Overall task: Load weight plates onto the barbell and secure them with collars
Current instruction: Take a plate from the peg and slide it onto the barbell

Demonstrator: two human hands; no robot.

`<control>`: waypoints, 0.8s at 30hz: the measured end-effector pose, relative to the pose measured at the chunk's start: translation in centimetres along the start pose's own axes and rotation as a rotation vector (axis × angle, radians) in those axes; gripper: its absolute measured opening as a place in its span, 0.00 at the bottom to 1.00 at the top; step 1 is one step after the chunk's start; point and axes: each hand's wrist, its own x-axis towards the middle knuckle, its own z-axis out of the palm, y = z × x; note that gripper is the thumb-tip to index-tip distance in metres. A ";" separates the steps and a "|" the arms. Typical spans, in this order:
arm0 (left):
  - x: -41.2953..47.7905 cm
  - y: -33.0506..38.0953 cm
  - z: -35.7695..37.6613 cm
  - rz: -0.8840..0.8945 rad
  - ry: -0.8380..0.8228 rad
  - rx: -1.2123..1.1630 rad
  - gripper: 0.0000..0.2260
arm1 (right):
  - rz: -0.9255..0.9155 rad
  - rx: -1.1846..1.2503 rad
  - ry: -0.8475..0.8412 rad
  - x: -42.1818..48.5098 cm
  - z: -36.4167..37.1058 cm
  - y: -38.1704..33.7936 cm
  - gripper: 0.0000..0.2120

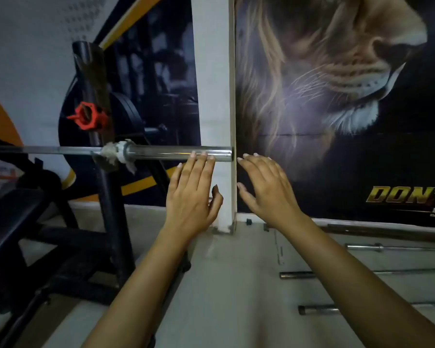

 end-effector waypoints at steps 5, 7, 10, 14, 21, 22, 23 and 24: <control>2.0 5.1 8.6 -0.107 -0.123 -0.032 0.26 | -0.011 0.005 -0.062 -0.9 3.5 9.6 0.23; 2.9 6.5 11.9 -0.121 -0.168 -0.020 0.25 | -0.013 0.000 -0.086 -1.1 5.1 13.1 0.23; 4.1 7.9 16.4 -0.117 -0.226 0.011 0.25 | 0.016 0.018 -0.116 -1.5 8.0 17.5 0.24; 5.3 8.6 22.8 -0.154 -0.280 0.021 0.25 | 0.034 0.051 -0.154 -1.7 12.8 22.8 0.24; 7.9 6.4 34.9 -0.262 -0.329 0.045 0.25 | 0.002 0.138 -0.208 1.6 23.4 30.4 0.23; 8.4 5.8 36.5 -0.285 -0.334 0.047 0.25 | -0.008 0.154 -0.217 2.5 25.1 31.3 0.23; 8.8 5.2 38.2 -0.306 -0.335 0.050 0.25 | -0.017 0.170 -0.228 3.3 26.8 32.2 0.23; 9.2 4.5 39.8 -0.324 -0.339 0.051 0.25 | -0.020 0.185 -0.239 4.2 28.6 33.1 0.23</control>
